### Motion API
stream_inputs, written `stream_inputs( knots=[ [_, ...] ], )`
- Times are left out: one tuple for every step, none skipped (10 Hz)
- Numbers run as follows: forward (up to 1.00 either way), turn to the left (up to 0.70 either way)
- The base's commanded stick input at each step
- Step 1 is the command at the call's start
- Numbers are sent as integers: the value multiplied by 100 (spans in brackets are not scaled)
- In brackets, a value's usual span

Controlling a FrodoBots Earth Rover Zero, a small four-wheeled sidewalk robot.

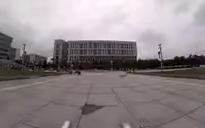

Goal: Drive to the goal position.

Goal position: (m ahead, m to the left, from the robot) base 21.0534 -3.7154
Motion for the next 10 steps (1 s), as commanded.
stream_inputs(
  knots=[
    [100, 0],
    [100, 0],
    [100, 0],
    [100, 0],
    [100, 0],
    [100, 0],
    [100, 0],
    [100, 0],
    [100, 0],
    [100, 0]
  ],
)
